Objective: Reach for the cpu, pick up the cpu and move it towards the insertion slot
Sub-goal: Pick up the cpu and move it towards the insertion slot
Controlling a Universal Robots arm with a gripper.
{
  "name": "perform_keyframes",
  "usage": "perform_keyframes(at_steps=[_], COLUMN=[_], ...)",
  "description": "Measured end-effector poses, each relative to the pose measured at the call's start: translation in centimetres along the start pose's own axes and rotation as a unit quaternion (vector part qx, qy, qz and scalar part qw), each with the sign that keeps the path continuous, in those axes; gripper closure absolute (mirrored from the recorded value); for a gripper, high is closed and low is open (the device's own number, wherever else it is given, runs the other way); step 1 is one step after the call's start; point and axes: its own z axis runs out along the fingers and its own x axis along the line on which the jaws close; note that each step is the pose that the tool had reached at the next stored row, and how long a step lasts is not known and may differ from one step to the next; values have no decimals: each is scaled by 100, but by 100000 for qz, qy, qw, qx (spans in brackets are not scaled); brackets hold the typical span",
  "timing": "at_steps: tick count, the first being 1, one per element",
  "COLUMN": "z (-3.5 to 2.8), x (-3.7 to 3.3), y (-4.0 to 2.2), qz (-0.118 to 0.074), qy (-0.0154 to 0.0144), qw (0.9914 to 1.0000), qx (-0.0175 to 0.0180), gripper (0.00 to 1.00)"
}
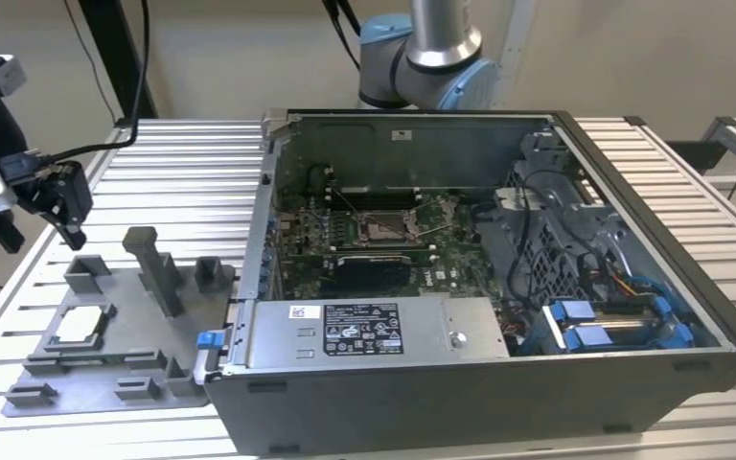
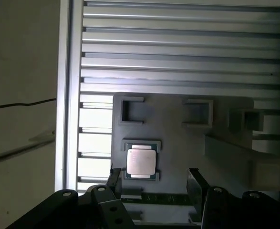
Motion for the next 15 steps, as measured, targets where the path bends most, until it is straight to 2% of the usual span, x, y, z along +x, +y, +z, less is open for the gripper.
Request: perform_keyframes(at_steps=[15], z=[103], x=[0], y=[-5], qz=[2], qy=[1], qw=[100000], qx=[2], gripper=[0])
